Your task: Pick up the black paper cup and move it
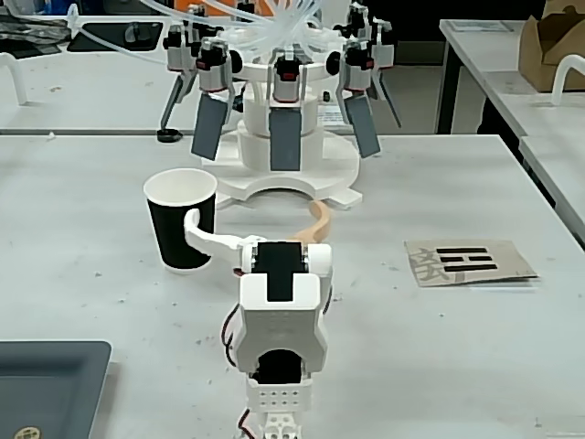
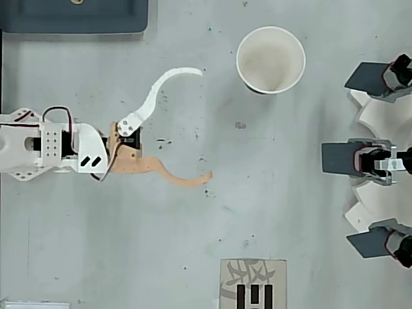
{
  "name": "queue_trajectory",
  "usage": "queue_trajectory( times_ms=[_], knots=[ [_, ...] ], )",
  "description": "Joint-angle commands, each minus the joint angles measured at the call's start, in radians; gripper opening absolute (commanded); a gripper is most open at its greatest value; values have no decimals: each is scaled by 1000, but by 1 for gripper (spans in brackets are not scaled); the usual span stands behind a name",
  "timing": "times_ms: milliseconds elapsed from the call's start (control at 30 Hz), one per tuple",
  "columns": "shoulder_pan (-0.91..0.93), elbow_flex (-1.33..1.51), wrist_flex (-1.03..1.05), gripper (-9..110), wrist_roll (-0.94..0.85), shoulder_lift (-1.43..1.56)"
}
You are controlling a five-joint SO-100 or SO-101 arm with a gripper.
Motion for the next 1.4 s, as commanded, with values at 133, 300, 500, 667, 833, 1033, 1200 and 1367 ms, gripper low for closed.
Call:
queue_trajectory(
  times_ms=[133, 300, 500, 667, 833, 1033, 1200, 1367],
  knots=[
    [-84, -28, -25, 51, -34, -64],
    [-110, -140, -25, 51, -48, -163],
    [-124, -302, -25, 51, -52, -299],
    [-147, -423, -25, 50, -54, -405],
    [-179, -565, -28, 50, -55, -523],
    [-207, -713, -34, 50, -57, -657],
    [-219, -811, -38, 50, -57, -749],
    [-225, -885, -40, 50, -57, -818]
  ],
)
